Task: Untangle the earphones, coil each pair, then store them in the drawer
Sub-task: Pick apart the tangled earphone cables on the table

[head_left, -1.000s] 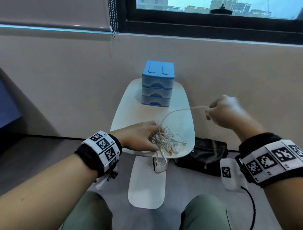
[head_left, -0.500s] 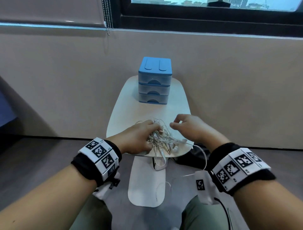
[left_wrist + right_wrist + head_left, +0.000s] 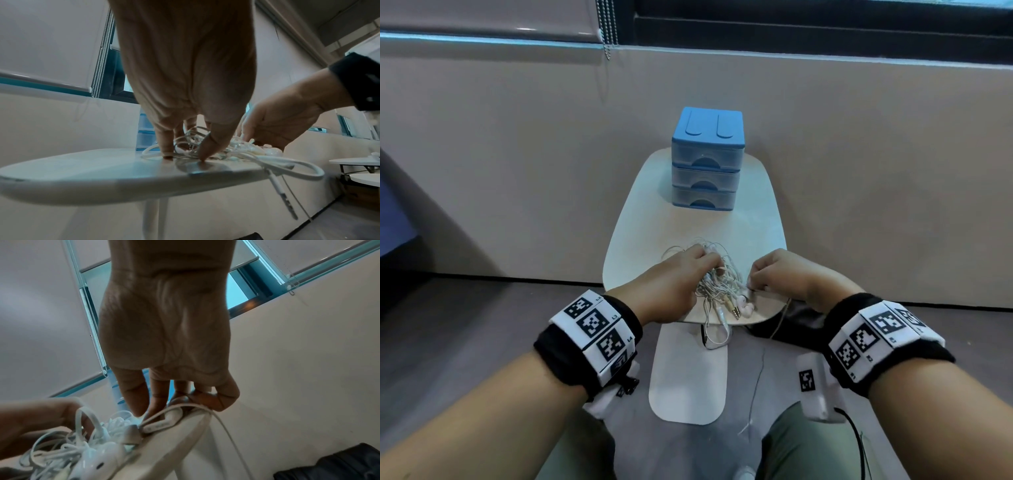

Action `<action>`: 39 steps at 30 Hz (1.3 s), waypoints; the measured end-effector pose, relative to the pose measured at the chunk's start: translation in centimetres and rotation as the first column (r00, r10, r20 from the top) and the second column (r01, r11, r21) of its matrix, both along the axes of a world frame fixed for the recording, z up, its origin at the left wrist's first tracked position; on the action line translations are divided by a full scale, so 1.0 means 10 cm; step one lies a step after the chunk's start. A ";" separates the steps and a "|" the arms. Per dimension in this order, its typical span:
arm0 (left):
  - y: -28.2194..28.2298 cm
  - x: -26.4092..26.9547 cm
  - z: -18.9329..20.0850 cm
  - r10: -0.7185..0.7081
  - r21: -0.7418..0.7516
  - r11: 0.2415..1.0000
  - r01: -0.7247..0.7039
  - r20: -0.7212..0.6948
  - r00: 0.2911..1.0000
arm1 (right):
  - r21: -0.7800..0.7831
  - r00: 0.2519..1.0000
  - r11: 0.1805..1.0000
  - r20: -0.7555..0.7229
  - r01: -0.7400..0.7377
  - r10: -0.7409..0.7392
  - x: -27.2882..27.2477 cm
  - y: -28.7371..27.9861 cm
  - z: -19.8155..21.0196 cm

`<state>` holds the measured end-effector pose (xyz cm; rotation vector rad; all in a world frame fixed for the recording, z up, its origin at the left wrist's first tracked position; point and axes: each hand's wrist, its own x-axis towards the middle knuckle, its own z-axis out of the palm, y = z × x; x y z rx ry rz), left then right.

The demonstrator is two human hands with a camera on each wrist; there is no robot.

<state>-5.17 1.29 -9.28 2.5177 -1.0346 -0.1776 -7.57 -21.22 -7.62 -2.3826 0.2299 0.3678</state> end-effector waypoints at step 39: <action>-0.06 0.32 0.54 0.019 -0.106 0.994 -0.028 -0.083 0.996 | 0.283 0.999 0.959 0.001 0.031 -0.033 0.22 0.13 0.09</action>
